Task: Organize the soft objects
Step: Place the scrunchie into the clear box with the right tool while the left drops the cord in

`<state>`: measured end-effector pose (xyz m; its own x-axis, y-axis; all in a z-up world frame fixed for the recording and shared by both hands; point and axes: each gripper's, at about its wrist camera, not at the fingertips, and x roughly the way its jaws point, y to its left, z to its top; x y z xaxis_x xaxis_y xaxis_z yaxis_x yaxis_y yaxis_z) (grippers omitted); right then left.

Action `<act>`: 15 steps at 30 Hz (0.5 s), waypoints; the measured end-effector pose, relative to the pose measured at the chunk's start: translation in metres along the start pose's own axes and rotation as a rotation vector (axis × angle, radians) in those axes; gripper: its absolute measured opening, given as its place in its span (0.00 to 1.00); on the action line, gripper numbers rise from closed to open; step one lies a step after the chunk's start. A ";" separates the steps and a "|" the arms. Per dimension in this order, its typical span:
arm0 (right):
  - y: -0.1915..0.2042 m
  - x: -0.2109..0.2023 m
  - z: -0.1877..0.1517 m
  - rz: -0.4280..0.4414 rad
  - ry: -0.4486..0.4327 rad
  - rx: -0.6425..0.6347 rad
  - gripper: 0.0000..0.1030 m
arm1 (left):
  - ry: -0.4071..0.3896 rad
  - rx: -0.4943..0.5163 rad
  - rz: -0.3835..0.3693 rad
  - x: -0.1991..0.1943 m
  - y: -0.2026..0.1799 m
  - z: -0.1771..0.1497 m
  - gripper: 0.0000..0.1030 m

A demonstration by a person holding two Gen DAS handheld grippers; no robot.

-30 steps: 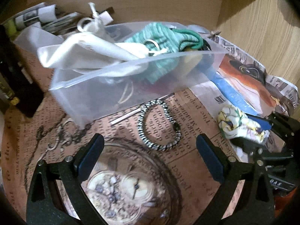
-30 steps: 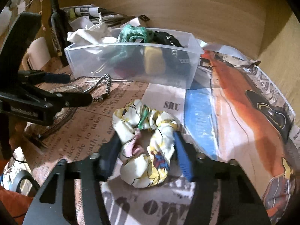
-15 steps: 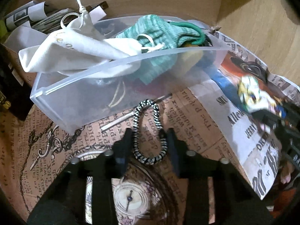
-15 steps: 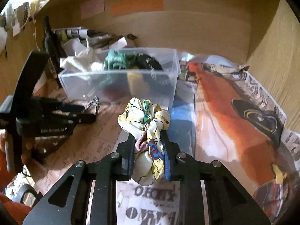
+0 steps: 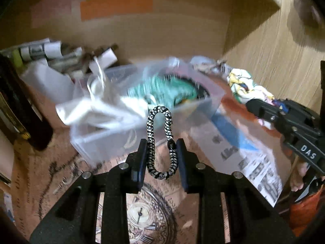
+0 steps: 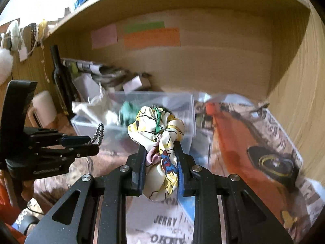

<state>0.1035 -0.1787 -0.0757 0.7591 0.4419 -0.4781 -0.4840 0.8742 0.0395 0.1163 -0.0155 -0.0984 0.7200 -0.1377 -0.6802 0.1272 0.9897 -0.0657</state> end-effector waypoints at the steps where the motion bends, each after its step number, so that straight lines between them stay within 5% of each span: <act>1: 0.001 -0.001 0.003 0.001 -0.009 -0.001 0.22 | -0.020 -0.003 0.001 -0.005 -0.001 0.005 0.27; 15: 0.002 0.001 0.054 0.025 -0.140 -0.011 0.22 | -0.211 -0.064 0.009 -0.043 0.011 0.055 0.27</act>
<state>0.1266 -0.1655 -0.0282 0.7995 0.4879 -0.3504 -0.5078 0.8606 0.0397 0.1240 -0.0009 -0.0296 0.8486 -0.1275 -0.5135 0.0817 0.9905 -0.1110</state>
